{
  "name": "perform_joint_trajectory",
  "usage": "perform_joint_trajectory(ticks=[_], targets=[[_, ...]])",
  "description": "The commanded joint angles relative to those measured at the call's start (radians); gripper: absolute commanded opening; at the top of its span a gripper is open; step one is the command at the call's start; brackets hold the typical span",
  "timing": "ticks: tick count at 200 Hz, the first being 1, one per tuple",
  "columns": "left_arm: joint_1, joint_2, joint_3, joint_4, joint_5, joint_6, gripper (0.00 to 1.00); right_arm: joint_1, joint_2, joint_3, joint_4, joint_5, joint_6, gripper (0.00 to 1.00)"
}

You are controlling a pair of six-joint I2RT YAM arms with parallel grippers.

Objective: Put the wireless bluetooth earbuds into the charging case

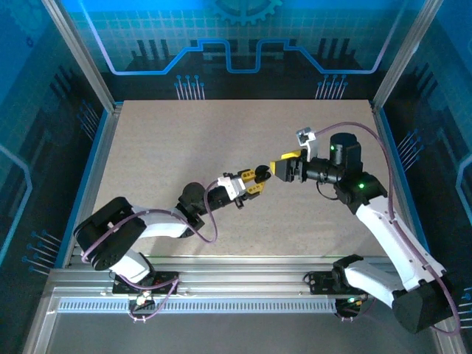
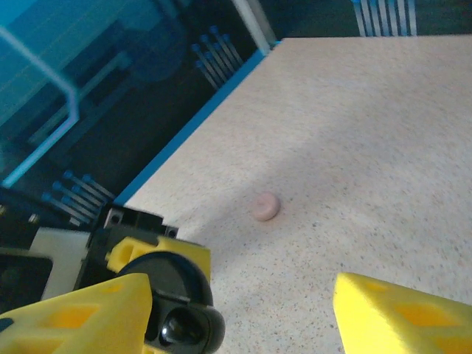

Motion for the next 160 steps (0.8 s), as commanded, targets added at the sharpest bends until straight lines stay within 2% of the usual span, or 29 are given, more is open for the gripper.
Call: perform_joint_trajectory(ticks=[1,59,84,160], targets=[[0.0,-0.036,-0.019,0.039,0.046,-0.04,0.29,-0.021,-0.039,-0.032,0.041,-0.187,-0.228,0.68],[0.0,-0.054,-0.019,0.039,0.076,-0.052,0.29,-0.022,-0.002,-0.018,-0.046,-0.349,-0.441,0.69],[-0.001,-0.057,-0.017,0.039,0.094,-0.054,0.29,-0.022,0.02,0.002,-0.099,-0.348,-0.532,0.68],[0.0,-0.05,-0.01,0.04,0.107,-0.057,0.29,0.031,0.08,0.026,-0.14,-0.404,-0.656,0.64]])
